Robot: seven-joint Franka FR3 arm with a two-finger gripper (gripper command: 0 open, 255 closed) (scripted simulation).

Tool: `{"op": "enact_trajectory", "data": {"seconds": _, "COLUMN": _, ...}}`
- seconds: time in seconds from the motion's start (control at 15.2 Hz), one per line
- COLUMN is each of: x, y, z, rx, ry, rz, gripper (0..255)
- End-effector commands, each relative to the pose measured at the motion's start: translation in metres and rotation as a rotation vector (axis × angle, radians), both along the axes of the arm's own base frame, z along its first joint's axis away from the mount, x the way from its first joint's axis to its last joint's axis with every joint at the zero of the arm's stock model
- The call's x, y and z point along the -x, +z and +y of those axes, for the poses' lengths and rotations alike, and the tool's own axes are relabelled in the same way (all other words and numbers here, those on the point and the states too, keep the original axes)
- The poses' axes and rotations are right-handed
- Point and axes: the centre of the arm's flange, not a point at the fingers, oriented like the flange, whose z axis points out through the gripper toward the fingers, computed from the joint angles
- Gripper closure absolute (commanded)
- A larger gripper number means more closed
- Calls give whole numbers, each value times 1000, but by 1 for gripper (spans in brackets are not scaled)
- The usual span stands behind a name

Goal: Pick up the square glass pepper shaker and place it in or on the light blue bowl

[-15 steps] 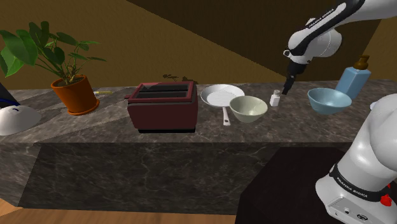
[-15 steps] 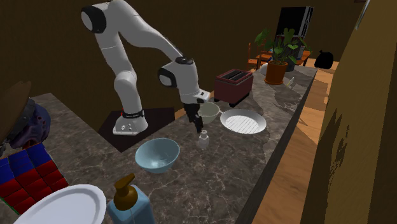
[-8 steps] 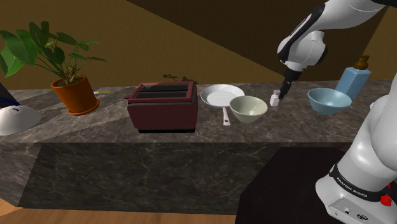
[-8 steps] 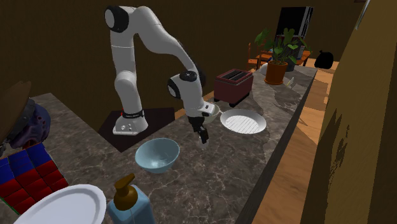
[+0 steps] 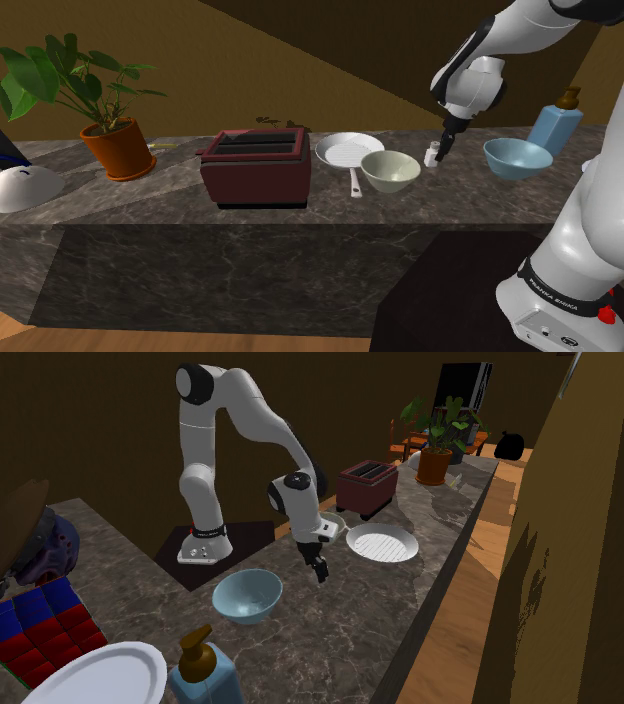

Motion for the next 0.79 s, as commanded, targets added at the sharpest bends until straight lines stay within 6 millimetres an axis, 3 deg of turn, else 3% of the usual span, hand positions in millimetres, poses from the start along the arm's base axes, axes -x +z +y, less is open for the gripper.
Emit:
{"op": "enact_trajectory", "data": {"seconds": 0.0, "x": 0, "y": 0, "z": 0, "rx": 0, "ry": 0, "rz": 0, "gripper": 0}}
{"op": "enact_trajectory", "data": {"seconds": 0.13, "x": 0, "y": 0, "z": 0, "rx": 0, "ry": 0, "rz": 0, "gripper": 0}}
{"op": "enact_trajectory", "data": {"seconds": 0.2, "x": 0, "y": 0, "z": 0, "rx": 0, "ry": 0, "rz": 0, "gripper": 255}}
{"op": "enact_trajectory", "data": {"seconds": 0.73, "x": 0, "y": 0, "z": 0, "rx": 0, "ry": 0, "rz": 0, "gripper": 255}}
